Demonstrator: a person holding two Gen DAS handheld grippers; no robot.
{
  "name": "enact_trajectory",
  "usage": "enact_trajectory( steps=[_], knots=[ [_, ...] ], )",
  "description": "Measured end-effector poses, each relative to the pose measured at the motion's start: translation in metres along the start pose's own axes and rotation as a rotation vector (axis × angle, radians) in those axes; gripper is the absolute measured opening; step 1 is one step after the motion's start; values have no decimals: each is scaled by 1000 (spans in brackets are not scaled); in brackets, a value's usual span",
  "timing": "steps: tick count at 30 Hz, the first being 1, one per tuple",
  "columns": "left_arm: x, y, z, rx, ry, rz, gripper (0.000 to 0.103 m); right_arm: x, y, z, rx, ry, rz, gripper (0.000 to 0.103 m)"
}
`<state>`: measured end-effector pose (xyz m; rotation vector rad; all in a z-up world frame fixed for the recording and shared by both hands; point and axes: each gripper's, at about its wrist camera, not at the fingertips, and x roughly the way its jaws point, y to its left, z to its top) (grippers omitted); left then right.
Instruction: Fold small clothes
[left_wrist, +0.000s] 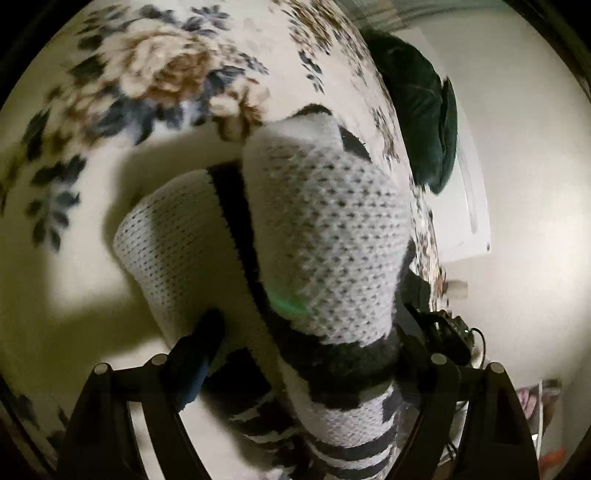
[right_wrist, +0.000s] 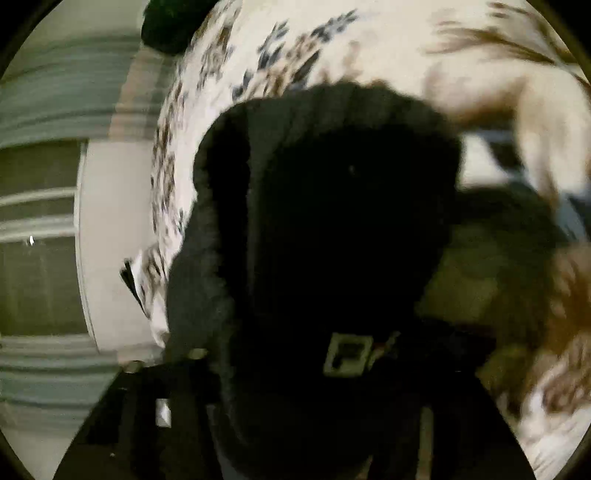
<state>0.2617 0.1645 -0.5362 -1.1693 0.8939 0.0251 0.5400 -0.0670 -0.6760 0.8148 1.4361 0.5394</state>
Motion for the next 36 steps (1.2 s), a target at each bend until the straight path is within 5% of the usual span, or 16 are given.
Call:
enact_trajectory(
  steps=[5,8,10,14,16,19,24,27,32,36],
  knots=[
    [8,-17,26,163,116,40,83,-33,-2,-43,98,-142,16,37],
    [20,-31,43,260,220,41,83,-65,-12,-100,198,-227,19,37],
    [33,-40,47,332,322,26,83,-92,-24,-169,318,-281,23,37],
    [48,-67,35,535,463,42,83,-107,-43,-276,502,-295,44,39],
    [46,-73,29,593,490,49,83,-93,-61,-298,574,-224,15,56],
    [34,-78,24,607,482,69,83,-105,-72,-293,590,-155,-45,62],
    [5,-76,17,604,385,121,83,-175,-30,-267,303,-146,-323,62],
    [1,-81,19,605,316,149,83,-186,6,-226,104,-170,-386,63],
    [17,-86,28,578,273,179,83,-132,47,-143,-130,-148,-342,62],
    [27,-91,36,589,261,198,83,-55,42,-94,-158,9,-334,64]
  ],
)
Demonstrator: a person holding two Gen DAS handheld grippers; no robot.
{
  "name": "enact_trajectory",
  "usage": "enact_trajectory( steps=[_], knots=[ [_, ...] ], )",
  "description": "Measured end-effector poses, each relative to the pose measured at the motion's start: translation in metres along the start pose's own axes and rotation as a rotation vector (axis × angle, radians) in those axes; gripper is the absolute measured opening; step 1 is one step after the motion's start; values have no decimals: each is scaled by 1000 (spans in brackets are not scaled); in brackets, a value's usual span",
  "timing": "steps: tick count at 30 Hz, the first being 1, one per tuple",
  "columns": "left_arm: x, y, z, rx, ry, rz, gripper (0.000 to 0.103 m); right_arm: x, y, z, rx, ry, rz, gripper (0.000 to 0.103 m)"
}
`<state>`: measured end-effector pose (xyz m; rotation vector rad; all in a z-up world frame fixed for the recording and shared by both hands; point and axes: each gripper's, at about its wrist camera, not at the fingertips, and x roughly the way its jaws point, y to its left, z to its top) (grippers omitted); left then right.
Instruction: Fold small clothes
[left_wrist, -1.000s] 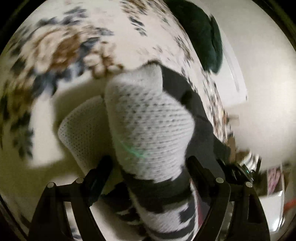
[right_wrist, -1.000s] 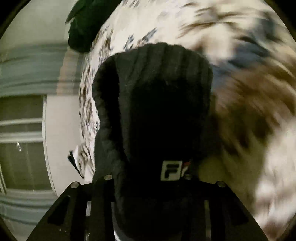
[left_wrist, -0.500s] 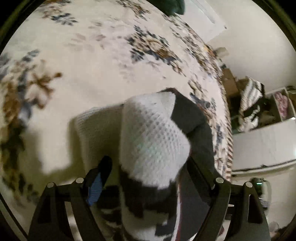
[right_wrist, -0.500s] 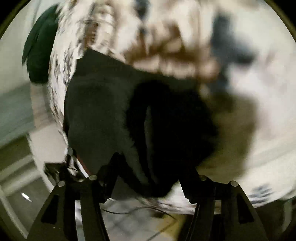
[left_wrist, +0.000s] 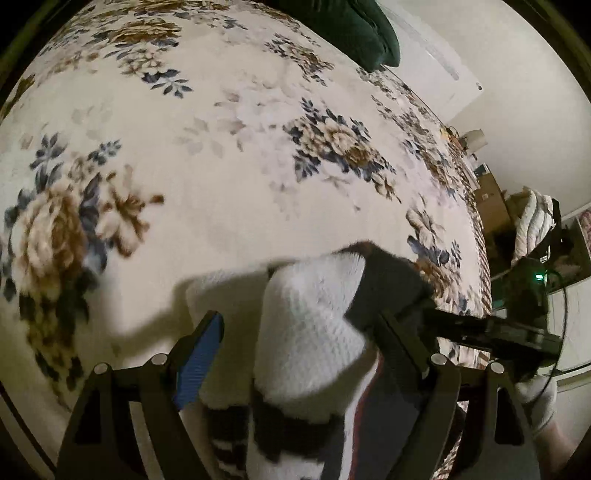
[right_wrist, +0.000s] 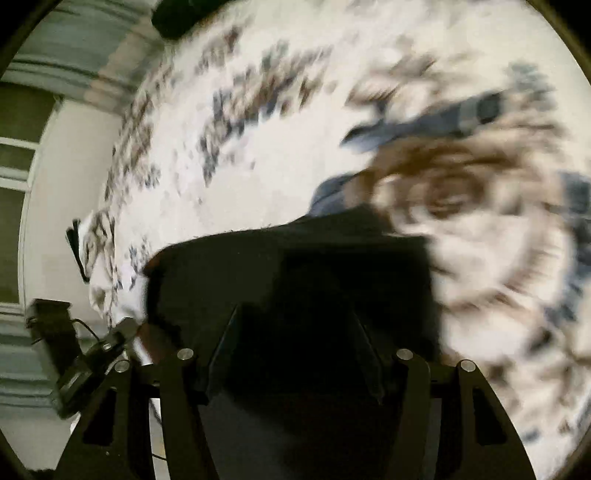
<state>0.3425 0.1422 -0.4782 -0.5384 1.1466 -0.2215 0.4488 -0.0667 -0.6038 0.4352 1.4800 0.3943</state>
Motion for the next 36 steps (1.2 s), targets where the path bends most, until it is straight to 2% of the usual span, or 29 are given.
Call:
enact_trajectory(
  steps=[2,3,5,6,11,14,15,17,18,19,20,21,22,24,27,28,29,30,33,34,36],
  knots=[
    [3,0,4,6,3,9,83,6,2,3,-11,-16,-19,58],
    [5,0,5,8,6,6,83,5,3,1,-26,-39,-39,34],
    [10,-1,5,18,18,24,82,0,2,-6,-46,-62,-62,18],
    [14,0,5,21,26,25,82,-10,1,-10,-34,-92,-68,14],
    [19,-1,7,28,33,38,82,-54,-6,-37,-4,-214,-148,13],
    [24,-2,9,54,41,69,82,-48,-22,-35,36,-177,-164,13],
    [24,-1,9,50,47,72,82,-36,-30,-31,52,-117,-131,15],
    [17,4,9,19,50,24,82,-22,-41,-20,95,-38,-53,23],
    [10,6,6,1,47,-11,82,-25,-44,-15,101,-18,-22,36],
    [0,10,1,-21,43,-59,82,-29,-45,-12,99,-13,6,56],
    [-8,12,-4,-40,40,-86,82,-44,-48,-11,87,-35,50,68],
    [-18,16,-14,-62,35,-116,83,-54,-52,-12,80,-55,57,95],
    [-23,18,-22,-77,33,-132,84,-61,-56,-15,73,-66,58,103],
    [-28,22,-44,-110,44,-103,89,-66,-74,-25,66,-35,68,103],
    [-13,20,-68,-115,100,-50,89,-41,-105,-43,88,90,82,103],
    [-4,24,-75,-132,108,-47,92,-33,-110,-47,96,117,92,103],
    [1,28,-79,-147,110,-49,96,-21,-117,-52,99,158,109,103],
    [8,36,-81,-173,114,-53,103,-13,-120,-55,85,175,121,103],
    [21,52,-78,-205,135,-117,103,-6,-117,-53,34,195,147,103],
    [23,54,-76,-200,141,-128,103,-5,-117,-50,29,205,175,103],
    [24,53,-73,-191,152,-138,103,-4,-119,-46,16,224,178,103]
  ],
)
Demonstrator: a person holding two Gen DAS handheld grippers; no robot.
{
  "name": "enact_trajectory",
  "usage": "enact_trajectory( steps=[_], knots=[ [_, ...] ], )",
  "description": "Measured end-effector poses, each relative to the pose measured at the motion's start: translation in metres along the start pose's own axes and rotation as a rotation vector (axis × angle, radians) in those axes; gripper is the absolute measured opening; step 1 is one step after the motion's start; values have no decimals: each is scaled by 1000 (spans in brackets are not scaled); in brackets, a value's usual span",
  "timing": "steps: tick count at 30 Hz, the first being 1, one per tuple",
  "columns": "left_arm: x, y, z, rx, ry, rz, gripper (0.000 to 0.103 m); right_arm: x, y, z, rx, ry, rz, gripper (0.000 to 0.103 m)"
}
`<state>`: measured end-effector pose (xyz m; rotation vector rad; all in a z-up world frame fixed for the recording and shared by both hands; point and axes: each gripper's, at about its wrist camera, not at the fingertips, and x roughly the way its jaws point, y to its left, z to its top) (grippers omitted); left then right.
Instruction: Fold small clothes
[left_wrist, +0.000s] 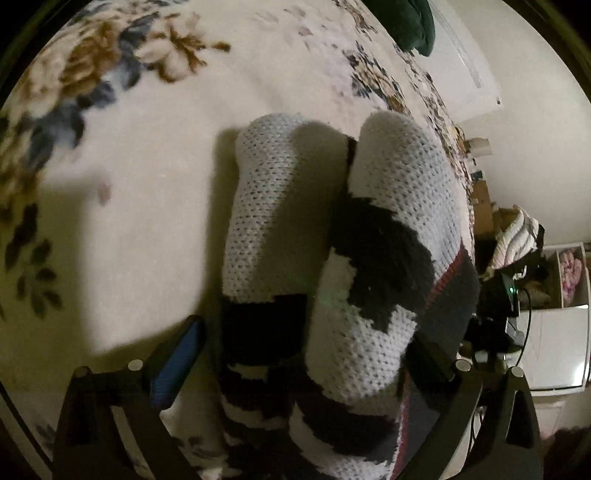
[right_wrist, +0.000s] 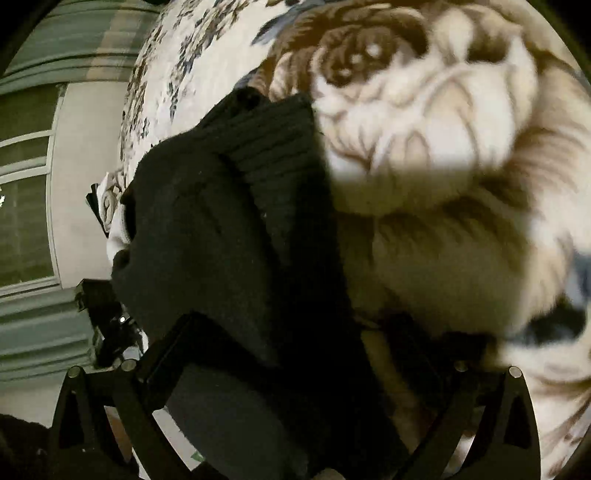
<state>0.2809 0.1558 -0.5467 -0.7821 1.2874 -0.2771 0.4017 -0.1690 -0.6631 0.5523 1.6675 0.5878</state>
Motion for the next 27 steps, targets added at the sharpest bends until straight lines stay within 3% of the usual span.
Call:
enact_trajectory(
  steps=[3,6,12,18,21,24,27],
  knots=[
    [4,-4,4,14,15,-3,103,-5,0,2,-26,10,-24,103],
    [14,6,10,-16,35,-61,103,-6,-1,1,-28,7,-31,103],
    [18,16,17,7,87,-130,103,4,-10,1,0,49,155,103],
    [16,12,23,20,89,-171,102,23,-1,10,-29,122,199,103],
    [9,-7,22,114,37,-193,69,18,0,5,-22,96,209,102],
    [2,-17,22,157,17,-176,58,9,4,-3,-27,63,172,76],
    [-3,-23,22,179,19,-172,54,-9,0,-14,20,-5,153,52]
  ],
)
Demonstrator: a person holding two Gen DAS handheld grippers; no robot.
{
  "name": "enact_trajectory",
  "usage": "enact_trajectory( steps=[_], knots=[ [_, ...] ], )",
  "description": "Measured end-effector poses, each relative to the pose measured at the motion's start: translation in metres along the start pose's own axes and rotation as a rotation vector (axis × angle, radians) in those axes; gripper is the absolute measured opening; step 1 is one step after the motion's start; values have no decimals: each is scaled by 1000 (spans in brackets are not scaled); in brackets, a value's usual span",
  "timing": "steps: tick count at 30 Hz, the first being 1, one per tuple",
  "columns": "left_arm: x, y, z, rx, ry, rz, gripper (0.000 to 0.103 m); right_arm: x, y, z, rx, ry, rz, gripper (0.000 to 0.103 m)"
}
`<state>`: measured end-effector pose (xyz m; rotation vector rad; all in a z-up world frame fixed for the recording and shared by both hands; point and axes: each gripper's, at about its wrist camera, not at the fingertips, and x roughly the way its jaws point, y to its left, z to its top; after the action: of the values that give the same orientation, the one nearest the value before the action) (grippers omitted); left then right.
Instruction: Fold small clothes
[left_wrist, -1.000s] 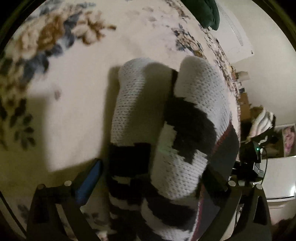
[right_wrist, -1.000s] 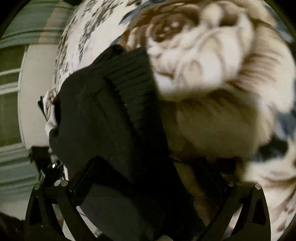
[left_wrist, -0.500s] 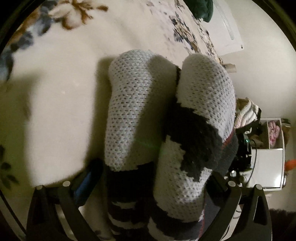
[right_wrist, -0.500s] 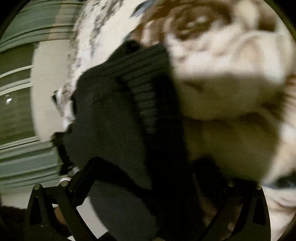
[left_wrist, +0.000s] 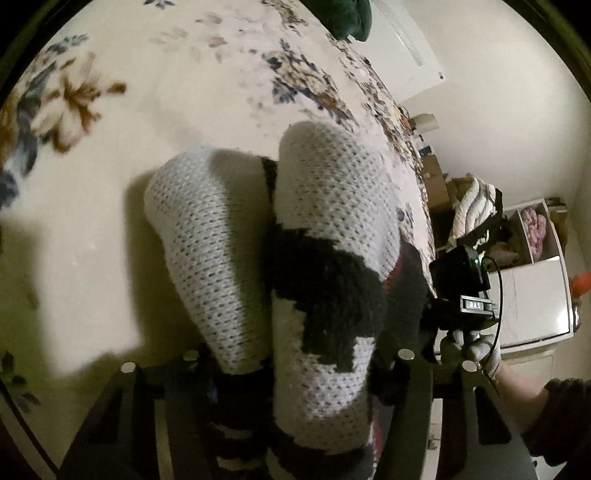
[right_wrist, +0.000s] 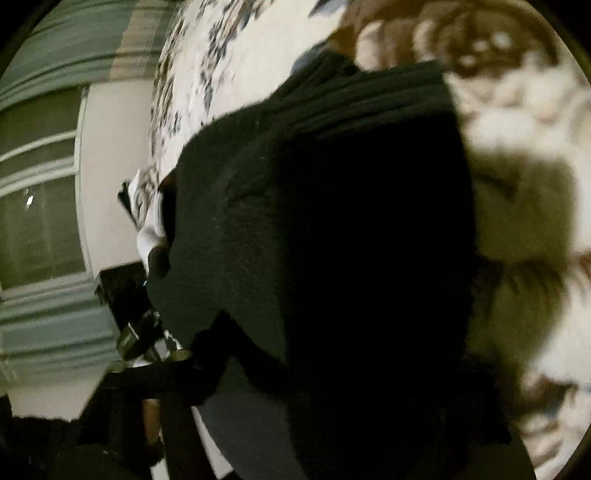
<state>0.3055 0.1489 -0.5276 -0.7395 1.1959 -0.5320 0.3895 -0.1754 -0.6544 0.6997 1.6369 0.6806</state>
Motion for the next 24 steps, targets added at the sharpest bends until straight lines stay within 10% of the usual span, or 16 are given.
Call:
enact_trajectory(
  steps=[13,24],
  knots=[
    [13,-78,90,152,2,-21,52,-104,16,-6,-19,-201,6,41],
    [149,-146,281,289,111,-48,52,-255,-12,128,50,-435,-40,41]
  ],
)
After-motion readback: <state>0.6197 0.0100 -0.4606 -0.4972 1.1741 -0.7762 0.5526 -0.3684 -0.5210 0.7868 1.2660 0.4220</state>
